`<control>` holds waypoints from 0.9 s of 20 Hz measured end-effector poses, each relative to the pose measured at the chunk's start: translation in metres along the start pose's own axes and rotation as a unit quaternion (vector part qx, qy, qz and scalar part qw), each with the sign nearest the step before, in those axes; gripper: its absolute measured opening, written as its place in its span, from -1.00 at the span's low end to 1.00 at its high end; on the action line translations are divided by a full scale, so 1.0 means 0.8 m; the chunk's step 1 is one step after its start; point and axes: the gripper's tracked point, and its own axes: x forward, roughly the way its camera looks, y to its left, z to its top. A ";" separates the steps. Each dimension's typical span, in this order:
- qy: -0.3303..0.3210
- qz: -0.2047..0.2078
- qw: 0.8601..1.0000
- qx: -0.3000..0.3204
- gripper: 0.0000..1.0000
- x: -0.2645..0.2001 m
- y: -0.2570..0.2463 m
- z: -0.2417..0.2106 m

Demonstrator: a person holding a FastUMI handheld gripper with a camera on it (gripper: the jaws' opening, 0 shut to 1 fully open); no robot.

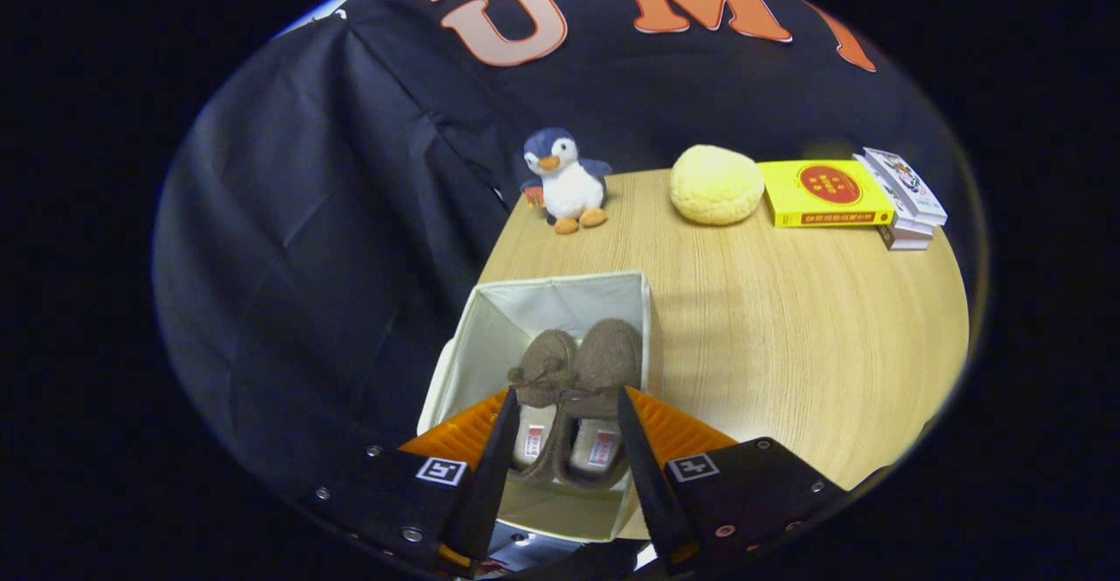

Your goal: Open the storage box then place both shoes into the box .Put the left shoe in first, then the right shoe, with the right side of both shoes facing outward in a uniform manner.

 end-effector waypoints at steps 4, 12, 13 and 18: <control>-0.094 0.011 0.995 -0.019 0.64 -0.062 -0.025 0.057; -0.259 -0.038 0.963 -0.059 0.82 -0.196 -0.141 0.142; -0.277 -0.050 0.957 -0.067 0.82 -0.213 -0.159 0.151; -0.356 -0.111 0.924 -0.088 0.85 -0.301 -0.233 0.191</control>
